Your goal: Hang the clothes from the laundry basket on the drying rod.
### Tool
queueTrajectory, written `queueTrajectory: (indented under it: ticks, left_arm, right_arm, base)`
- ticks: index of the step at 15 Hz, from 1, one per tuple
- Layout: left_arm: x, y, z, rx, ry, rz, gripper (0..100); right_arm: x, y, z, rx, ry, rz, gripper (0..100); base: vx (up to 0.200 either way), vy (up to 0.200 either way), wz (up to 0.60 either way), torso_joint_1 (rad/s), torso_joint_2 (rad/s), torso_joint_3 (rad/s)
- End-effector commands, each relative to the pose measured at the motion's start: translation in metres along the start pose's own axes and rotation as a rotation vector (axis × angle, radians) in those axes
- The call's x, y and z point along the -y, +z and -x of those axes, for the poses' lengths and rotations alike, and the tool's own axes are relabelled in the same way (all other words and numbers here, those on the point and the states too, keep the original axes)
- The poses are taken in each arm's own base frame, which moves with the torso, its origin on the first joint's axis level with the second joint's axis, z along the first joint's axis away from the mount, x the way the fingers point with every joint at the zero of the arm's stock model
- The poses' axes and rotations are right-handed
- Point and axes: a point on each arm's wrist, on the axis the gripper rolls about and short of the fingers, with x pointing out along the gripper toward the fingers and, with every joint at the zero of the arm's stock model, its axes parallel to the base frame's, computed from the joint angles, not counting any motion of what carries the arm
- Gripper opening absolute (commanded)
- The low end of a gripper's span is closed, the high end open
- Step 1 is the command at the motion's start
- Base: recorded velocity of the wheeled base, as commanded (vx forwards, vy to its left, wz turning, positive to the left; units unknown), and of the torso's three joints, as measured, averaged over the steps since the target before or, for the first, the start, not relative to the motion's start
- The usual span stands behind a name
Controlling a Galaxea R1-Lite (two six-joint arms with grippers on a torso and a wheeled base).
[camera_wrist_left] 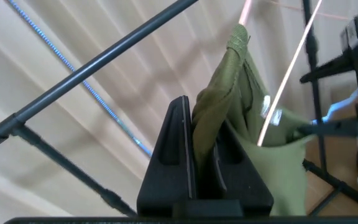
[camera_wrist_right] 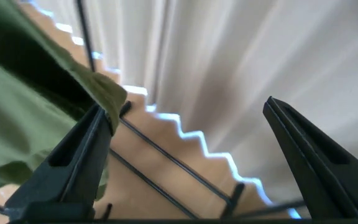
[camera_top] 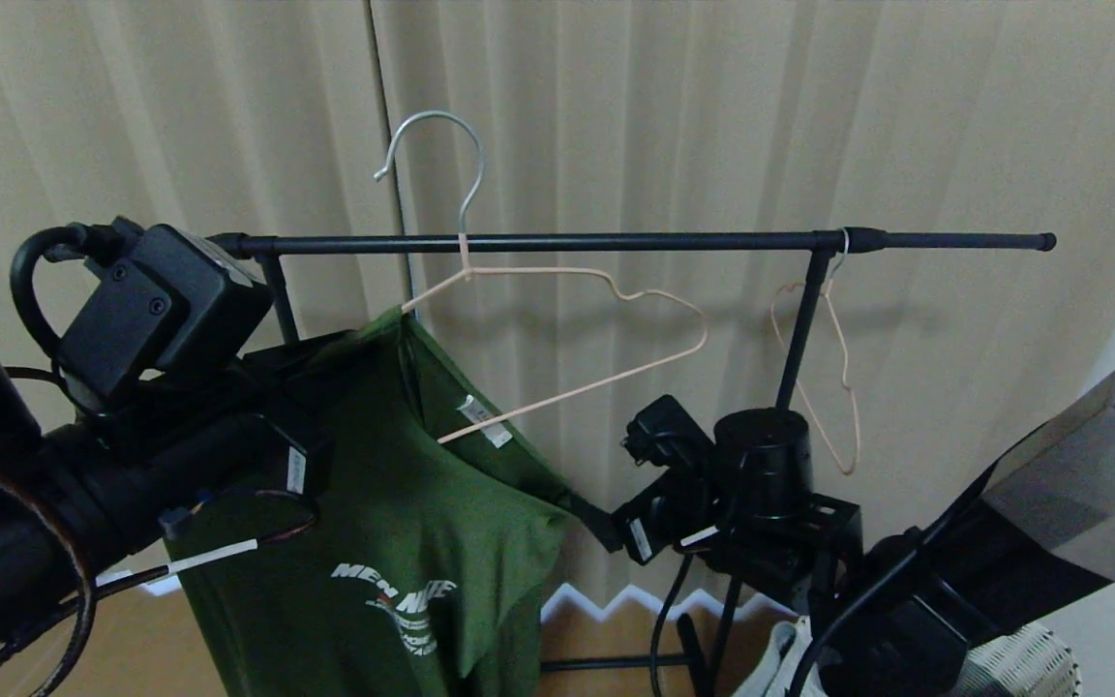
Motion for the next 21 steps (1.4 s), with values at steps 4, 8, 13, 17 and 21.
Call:
queueTrajectory:
  ticks: [4,8,13,17,21]
  left_arm:
    - [0.0,-0.004,0.007,-0.009,0.002,-0.003,0]
    - [0.011,-0.028,0.016,-0.096,-0.033,-0.036,0]
    - [0.018,-0.043,0.022,-0.15,-0.062,-0.069,0]
    - [0.022,-0.053,0.025,-0.197,-0.073,-0.094,0]
    - [0.021,-0.058,0.018,-0.274,0.021,-0.11,0]
  right_arm:
    - [0.045,0.007,0.028,0.022,-0.117,-0.041,100]
    - [0.083,0.021,0.042,0.077,-0.227,-0.049,100]
    - [0.092,0.035,0.045,0.132,-0.255,-0.054,100]
    - [0.088,0.044,0.05,0.165,-0.242,-0.048,100]
    - [0.047,0.059,0.07,0.224,-0.117,-0.012,100]
  base:
    - [0.0,0.0,0.0,0.0,0.0,0.0]
    - [0.0,0.0,0.0,0.0,0.0,0.0]
    - [0.0,0.0,0.0,0.0,0.0,0.0]
    - [0.0,0.0,0.0,0.0,0.0,0.0]
    - [0.0,0.0,0.0,0.0,0.0,0.0]
